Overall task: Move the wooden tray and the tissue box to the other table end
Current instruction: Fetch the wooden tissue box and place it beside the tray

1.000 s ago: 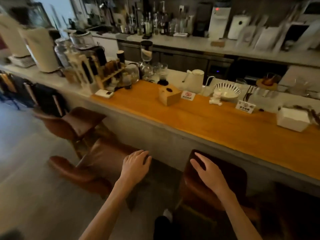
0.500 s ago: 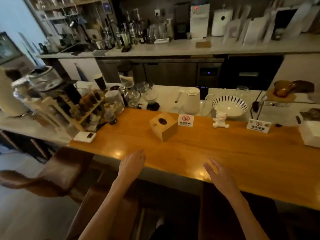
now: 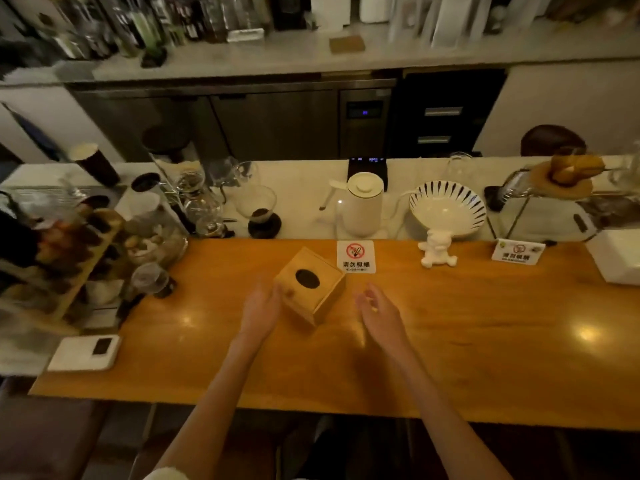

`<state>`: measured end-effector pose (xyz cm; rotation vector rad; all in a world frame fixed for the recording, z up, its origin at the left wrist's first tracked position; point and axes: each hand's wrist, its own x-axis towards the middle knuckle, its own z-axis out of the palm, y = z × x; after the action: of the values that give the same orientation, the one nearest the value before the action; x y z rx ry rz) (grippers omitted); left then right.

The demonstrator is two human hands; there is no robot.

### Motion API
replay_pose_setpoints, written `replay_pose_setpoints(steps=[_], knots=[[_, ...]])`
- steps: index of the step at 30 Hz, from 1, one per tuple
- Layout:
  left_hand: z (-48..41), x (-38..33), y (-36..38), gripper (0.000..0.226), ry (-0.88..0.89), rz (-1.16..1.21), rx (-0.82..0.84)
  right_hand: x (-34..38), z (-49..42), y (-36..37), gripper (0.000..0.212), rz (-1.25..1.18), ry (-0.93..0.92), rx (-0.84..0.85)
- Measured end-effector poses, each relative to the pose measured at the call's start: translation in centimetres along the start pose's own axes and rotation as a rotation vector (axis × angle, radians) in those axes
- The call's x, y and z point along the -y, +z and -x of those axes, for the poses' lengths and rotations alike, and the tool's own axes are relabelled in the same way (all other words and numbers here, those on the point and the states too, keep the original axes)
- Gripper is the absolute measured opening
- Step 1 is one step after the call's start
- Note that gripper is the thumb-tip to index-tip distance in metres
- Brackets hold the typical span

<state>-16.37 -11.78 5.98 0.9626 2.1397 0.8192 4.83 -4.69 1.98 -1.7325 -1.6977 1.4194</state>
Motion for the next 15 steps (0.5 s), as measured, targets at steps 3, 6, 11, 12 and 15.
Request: replay_pose_setpoints(steps=[3, 6, 11, 12, 15], knots=[[-2.5, 1.6, -0.3, 0.052, -0.003, 0.127, 0.039, 1.4, -1.4, 2.8, 0.073, -0.171, 0.069, 0.010], [-4.1, 2.7, -0.8, 0.046, -0.036, 0.158, 0.113, 1.4, -2.5, 4.6, 0.081, -0.274, 0.110, 0.024], [-5.6, 3.8, -1.1, 0.045, -0.073, 0.120, 0.217, 0.8, -4.3, 6.2, 0.083, -0.346, 0.117, 0.041], [-5.7, 3.9, -1.2, 0.042, -0.073, 0.123, 0.229, 0.8, -4.6, 6.4, 0.086, -0.361, 0.127, 0.035], [-6.0, 4.0, -1.2, 0.047, -0.096, 0.149, 0.287, 1.3, -4.8, 6.8, 0.078, -0.372, 0.131, 0.021]])
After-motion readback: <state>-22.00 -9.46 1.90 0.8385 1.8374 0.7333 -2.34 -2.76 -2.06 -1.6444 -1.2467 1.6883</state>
